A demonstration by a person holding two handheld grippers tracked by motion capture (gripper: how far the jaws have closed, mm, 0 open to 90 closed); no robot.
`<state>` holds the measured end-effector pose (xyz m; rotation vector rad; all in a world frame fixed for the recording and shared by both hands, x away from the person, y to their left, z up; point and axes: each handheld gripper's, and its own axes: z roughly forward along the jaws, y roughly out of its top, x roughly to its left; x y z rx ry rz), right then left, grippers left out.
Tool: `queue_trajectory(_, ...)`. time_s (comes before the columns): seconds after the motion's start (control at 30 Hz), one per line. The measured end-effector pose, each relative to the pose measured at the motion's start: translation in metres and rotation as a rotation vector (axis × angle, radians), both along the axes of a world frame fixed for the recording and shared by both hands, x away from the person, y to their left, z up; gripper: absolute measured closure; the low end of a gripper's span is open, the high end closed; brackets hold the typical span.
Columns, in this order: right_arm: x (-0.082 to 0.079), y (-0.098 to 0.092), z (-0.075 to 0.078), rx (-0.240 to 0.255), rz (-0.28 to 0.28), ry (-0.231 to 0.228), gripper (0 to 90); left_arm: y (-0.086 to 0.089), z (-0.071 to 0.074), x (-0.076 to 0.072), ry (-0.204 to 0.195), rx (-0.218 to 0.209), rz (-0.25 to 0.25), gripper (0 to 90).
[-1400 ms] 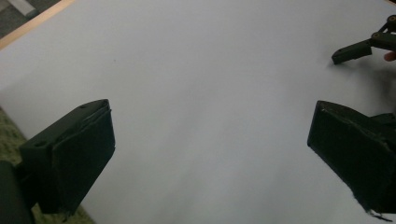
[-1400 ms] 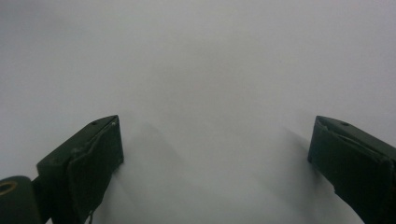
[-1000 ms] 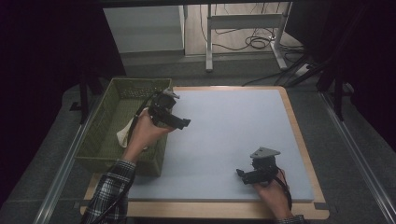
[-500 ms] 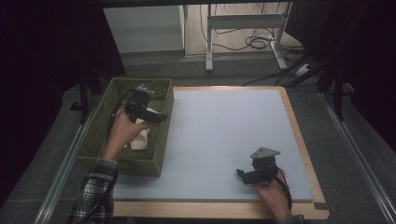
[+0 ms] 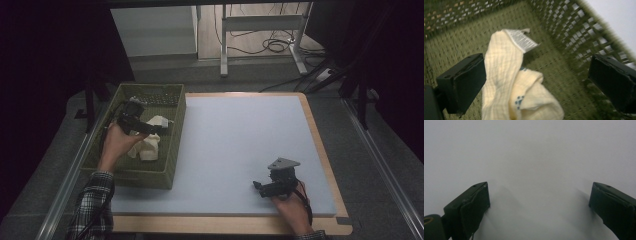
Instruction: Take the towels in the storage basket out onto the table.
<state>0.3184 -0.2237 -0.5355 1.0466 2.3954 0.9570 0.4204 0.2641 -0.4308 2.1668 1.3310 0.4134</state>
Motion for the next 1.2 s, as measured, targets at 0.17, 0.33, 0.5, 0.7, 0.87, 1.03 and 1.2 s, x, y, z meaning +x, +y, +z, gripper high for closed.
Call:
queue_trajectory(0.17,0.0,0.0,0.0,0.0,0.0,0.0,3.4,0.01,-0.016,0.01,0.064,0.017,0.023,2.5)
queue_trajectory(0.33,0.0,0.0,0.0,0.0,0.0,0.0,3.5,0.017,-0.034,0.022,0.161,0.04,0.048,2.1)
queue_trajectory(0.5,0.0,0.0,0.0,0.0,0.0,0.0,3.5,0.019,-0.052,0.032,0.262,0.095,0.058,2.6)
queue_trajectory(0.7,0.0,0.0,0.0,0.0,0.0,0.0,3.5,0.021,-0.069,0.04,0.381,0.124,0.071,13.0)
queue_trajectory(0.87,0.0,0.0,0.0,0.001,0.0,0.0,3.5,0.021,-0.069,0.04,0.435,0.127,0.067,38.6)
queue_trajectory(1.03,0.0,0.0,0.0,0.001,0.0,0.0,3.5,0.024,-0.064,0.038,0.425,0.141,0.071,71.7)
queue_trajectory(1.2,0.0,0.0,0.0,0.001,0.0,0.0,3.5,0.029,-0.056,0.035,0.399,0.105,0.075,74.3)
